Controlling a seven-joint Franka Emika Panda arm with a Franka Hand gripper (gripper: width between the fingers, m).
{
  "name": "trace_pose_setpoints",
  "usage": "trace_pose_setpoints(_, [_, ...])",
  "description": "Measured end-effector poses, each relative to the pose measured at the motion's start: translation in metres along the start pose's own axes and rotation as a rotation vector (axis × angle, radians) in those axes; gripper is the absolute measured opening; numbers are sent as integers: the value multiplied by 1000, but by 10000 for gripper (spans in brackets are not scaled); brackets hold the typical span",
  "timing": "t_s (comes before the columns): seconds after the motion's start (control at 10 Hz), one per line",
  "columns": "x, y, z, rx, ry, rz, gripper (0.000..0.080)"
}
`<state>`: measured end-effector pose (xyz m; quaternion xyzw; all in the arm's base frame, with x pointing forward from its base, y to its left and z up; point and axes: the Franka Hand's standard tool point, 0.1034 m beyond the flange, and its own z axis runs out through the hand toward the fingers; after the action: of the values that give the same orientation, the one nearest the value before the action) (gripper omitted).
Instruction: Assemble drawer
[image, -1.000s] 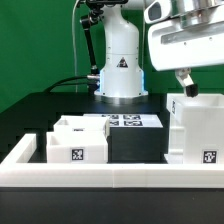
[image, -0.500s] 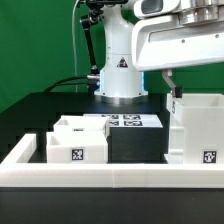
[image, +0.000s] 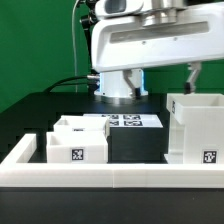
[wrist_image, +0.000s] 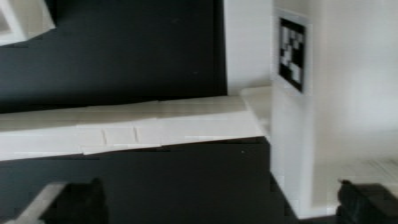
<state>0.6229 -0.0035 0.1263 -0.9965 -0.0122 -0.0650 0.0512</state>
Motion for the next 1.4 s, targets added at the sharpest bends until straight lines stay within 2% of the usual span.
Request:
trace_pose_setpoints(0.1, [-3, 21, 1, -1, -2, -21, 649])
trace_pose_setpoints(0.2, [-5, 30, 2, -1, -5, -11, 649])
trace_pose_setpoints(0.4, [-5, 27, 3, -1, -6, -13, 649])
trace_pose_setpoints(0.6, [-7, 32, 5, 0, -4, -52, 649])
trace_pose_setpoints(0.7, [-15, 50, 11, 0, -1, -87, 649])
trace_pose_setpoints(0.8, [-30, 69, 19, -15, 11, -100, 649])
trace_pose_setpoints(0.9, [-45, 79, 26, -18, -3, -100, 649])
trace_pose_setpoints(1.0, [-52, 87, 32, -25, -4, -115, 649])
trace_pose_setpoints(1.2, [-60, 95, 43, -32, -9, -117, 649])
trace_pose_setpoints(1.4, [-60, 94, 43, -31, -10, -117, 649])
